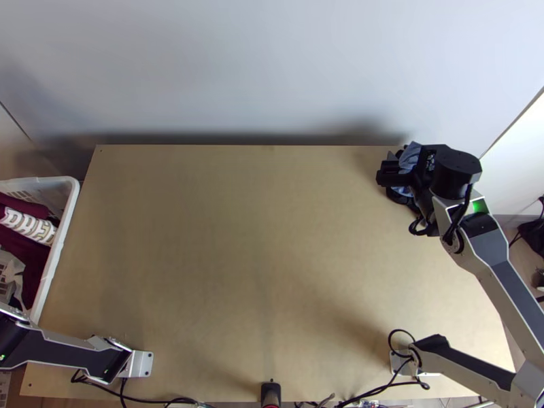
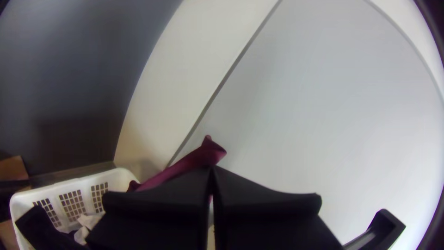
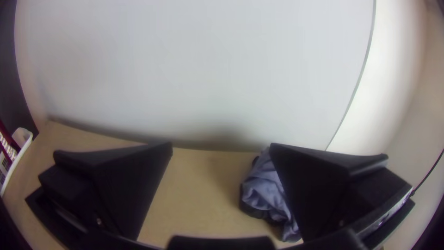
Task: Fold the t-shirt
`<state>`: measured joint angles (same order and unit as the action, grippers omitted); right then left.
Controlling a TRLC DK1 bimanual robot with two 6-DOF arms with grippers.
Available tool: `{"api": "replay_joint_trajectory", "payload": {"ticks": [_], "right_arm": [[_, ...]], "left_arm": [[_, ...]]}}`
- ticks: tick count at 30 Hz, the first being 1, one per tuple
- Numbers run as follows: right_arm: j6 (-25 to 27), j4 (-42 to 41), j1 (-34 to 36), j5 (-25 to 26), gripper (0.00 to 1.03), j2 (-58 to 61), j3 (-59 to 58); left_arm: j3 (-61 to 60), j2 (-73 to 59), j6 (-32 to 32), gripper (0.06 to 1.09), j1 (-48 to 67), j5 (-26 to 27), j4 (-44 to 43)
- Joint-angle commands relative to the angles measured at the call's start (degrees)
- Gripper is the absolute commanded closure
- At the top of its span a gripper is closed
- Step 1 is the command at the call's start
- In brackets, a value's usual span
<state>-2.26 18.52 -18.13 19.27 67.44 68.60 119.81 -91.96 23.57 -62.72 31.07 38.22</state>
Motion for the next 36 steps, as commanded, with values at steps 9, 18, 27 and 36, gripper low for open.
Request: {"api": "replay_joint_trajectory", "payload": {"ticks": [9,18,27,36], "right_arm": [[-0.02,-4.64,0.02,-0.02,0.05,-4.69,-7.87],[-0.20,-8.50,-0.33,-0.11,0.05,-8.46,-14.90],[-0.46,-9.82,0.38,-0.02,0.05,-14.09,-22.63],[-1.43,-10.26,0.73,-0.02,0.05,-16.20,-25.71]], "left_arm": [[0.95,9.61,-1.78,1.05,7.61,-2.24,10.04],[-14.08,27.72,-9.86,1.05,32.75,-13.93,12.50],[-31.04,34.75,-4.24,1.05,64.48,-34.23,13.73],[-44.66,35.27,1.92,1.05,78.01,-38.01,13.64]]}}
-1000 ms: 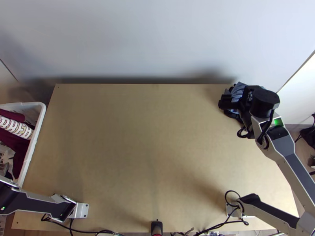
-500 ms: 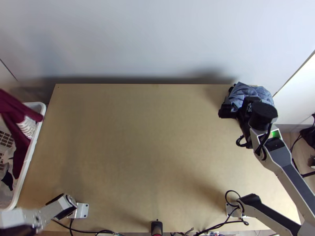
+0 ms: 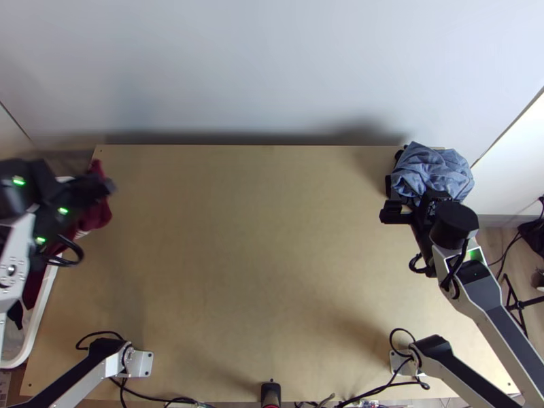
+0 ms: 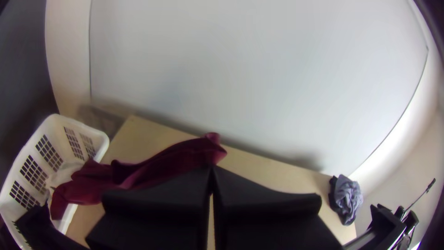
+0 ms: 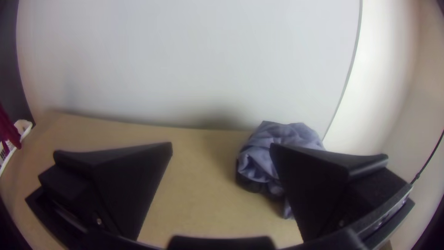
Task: Fold the t-shirt
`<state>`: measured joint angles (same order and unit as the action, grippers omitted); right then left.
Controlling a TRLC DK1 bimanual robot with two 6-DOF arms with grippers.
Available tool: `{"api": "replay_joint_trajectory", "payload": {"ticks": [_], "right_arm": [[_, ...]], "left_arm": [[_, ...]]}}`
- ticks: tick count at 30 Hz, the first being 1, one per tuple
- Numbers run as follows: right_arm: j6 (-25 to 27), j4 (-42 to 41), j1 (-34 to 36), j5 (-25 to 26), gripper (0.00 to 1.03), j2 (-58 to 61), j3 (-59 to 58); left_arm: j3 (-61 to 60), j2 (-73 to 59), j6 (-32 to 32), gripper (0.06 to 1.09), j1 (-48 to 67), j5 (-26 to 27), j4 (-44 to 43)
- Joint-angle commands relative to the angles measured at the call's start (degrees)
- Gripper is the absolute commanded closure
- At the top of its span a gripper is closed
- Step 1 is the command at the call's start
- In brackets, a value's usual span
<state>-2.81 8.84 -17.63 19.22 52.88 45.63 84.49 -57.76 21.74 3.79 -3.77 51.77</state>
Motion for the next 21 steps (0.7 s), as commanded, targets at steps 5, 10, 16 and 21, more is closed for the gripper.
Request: {"api": "replay_joint_trajectory", "payload": {"ticks": [5,10,16,21], "right_arm": [[-1.59,-1.19,0.49,0.02,0.05,-1.82,-4.05],[-2.82,-1.28,0.93,0.02,0.05,-2.17,-5.72],[-4.05,-1.63,1.37,0.02,0.05,-2.43,-8.89],[-3.96,-1.63,2.42,0.02,0.05,-4.10,-11.79]], "left_arm": [[-10.75,-2.27,7.36,1.05,17.92,-5.90,-0.09],[-12.15,-5.70,9.38,1.05,27.06,-6.95,-1.93],[-15.76,-11.76,6.92,1.05,38.22,-7.04,-9.93],[-18.13,-16.69,7.44,1.05,45.78,-6.95,-16.52]]}}
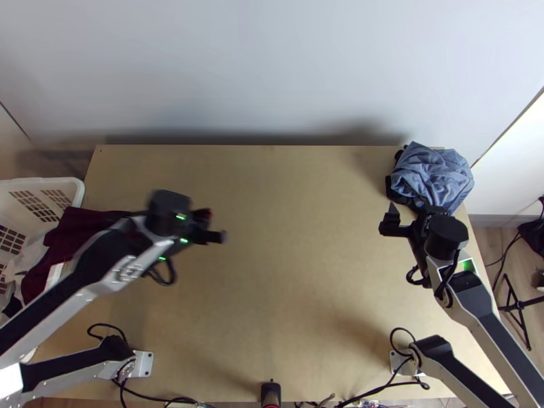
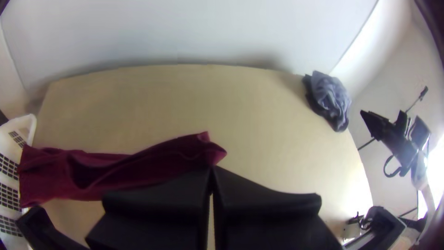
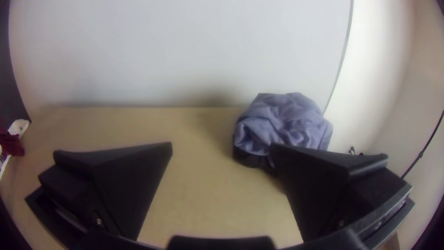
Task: Fold the t-shirt
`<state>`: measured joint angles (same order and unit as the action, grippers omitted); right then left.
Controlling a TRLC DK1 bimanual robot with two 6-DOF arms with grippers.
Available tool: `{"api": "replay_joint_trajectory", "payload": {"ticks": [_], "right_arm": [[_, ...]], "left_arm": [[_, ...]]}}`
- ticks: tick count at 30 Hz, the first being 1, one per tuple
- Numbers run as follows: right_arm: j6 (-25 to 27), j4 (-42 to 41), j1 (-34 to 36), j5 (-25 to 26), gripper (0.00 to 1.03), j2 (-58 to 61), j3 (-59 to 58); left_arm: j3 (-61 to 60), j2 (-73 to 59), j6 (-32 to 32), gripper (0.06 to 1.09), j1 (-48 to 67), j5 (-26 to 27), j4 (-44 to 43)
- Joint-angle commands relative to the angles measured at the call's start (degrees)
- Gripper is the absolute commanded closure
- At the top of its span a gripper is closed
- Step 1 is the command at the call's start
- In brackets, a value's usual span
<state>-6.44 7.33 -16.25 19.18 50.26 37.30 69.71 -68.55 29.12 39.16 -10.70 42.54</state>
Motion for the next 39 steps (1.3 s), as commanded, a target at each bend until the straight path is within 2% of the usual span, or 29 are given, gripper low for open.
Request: {"api": "replay_joint_trajectory", "payload": {"ticks": [1,8,15,25,33,39], "right_arm": [[-0.33,-0.04,1.31,0.07,0.05,-1.83,-4.08],[-0.77,-0.13,2.19,-0.02,0.05,-4.64,-8.91],[-0.59,-0.13,3.42,0.07,0.05,-9.57,-14.36],[-0.77,-0.04,5.00,0.07,0.05,-14.31,-18.93],[-0.42,0.05,5.88,0.07,0.05,-16.51,-19.63],[0.28,2.33,7.90,0.07,0.05,-22.05,-21.57]], "left_arm": [[-4.23,-6.33,0.93,1.05,11.56,-0.02,-8.97],[-10.91,-9.40,3.31,1.05,19.64,1.21,-22.07],[-9.86,-18.46,3.75,1.05,23.16,1.56,-33.49],[4.55,-34.98,3.83,1.05,23.16,1.73,-40.35],[21.87,-44.74,7.00,1.05,25.79,3.14,-40.26],[38.74,-52.56,7.70,1.05,25.62,3.14,-36.74]]}}
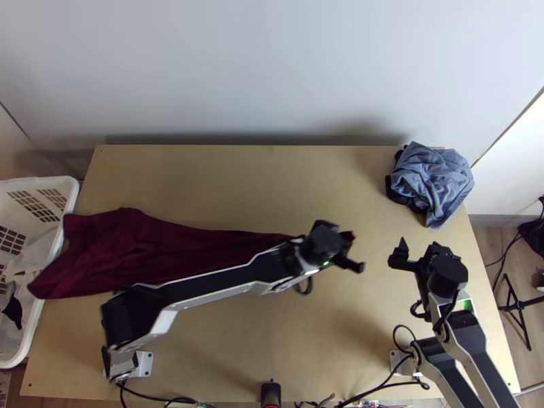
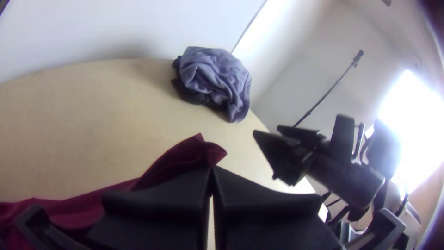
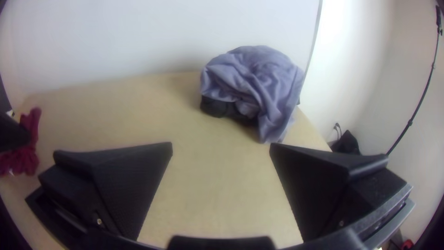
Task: Fold the t-shirt
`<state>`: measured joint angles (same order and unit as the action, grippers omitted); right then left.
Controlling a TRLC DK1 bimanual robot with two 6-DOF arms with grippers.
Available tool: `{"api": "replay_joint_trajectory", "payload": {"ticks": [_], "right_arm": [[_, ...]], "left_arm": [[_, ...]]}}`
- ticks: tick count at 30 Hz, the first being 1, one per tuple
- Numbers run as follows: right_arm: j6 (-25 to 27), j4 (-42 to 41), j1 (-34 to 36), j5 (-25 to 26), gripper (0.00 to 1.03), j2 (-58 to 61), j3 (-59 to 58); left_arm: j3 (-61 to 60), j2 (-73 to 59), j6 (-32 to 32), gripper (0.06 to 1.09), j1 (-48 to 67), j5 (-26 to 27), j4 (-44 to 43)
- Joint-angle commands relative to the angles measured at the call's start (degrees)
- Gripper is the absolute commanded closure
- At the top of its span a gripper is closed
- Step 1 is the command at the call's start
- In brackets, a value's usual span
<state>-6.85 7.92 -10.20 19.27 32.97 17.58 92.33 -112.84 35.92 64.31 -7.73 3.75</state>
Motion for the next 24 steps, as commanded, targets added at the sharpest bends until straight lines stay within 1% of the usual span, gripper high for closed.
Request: {"api": "replay_joint_trajectory", "payload": {"ticks": [1,3,6,7,9,16,19,20,21,22,23,24], "right_arm": [[0.79,2.18,2.29,-0.02,0.05,-6.08,-2.29],[0.88,3.59,2.73,-0.02,0.05,-8.71,-3.08],[1.40,5.44,3.52,-0.02,0.05,-12.32,-4.66],[1.40,5.96,3.60,-0.02,0.05,-13.28,-5.19],[1.49,7.02,3.78,-0.02,0.05,-14.25,-5.63],[2.28,6.84,4.04,-0.11,0.05,-14.51,-5.72],[2.19,6.67,4.13,-0.11,0.05,-14.16,-5.81],[2.19,6.32,4.13,-0.19,0.05,-13.99,-5.98],[2.19,6.05,4.22,-0.19,0.05,-13.99,-6.25],[2.28,5.88,4.22,-0.28,0.05,-13.90,-6.33],[2.28,5.79,4.22,-0.37,0.05,-13.90,-6.33],[2.28,5.79,4.22,-0.55,0.05,-13.90,-6.33]], "left_arm": [[18.67,-9.42,0.90,1.05,0.29,0.08,2.14],[25.61,-12.58,1.52,1.05,-0.33,-0.18,3.99],[36.95,-17.68,3.63,1.05,-0.51,-0.18,9.44],[38.45,-18.38,3.89,1.05,-0.33,-0.18,9.17],[39.59,-19.00,3.98,1.05,0.37,-0.18,8.12],[40.03,-21.02,4.51,1.05,2.31,-0.45,5.22],[39.85,-21.20,4.68,1.04,2.83,1.66,5.30],[39.59,-21.28,4.60,0.97,3.01,2.28,5.66],[39.50,-21.28,4.51,0.71,3.10,2.19,6.27],[39.50,-21.28,4.16,0.33,3.10,2.54,7.59],[39.50,-21.11,3.28,0.08,3.01,3.24,8.73],[39.24,-20.67,2.66,0.10,2.92,3.42,10.05]]}}
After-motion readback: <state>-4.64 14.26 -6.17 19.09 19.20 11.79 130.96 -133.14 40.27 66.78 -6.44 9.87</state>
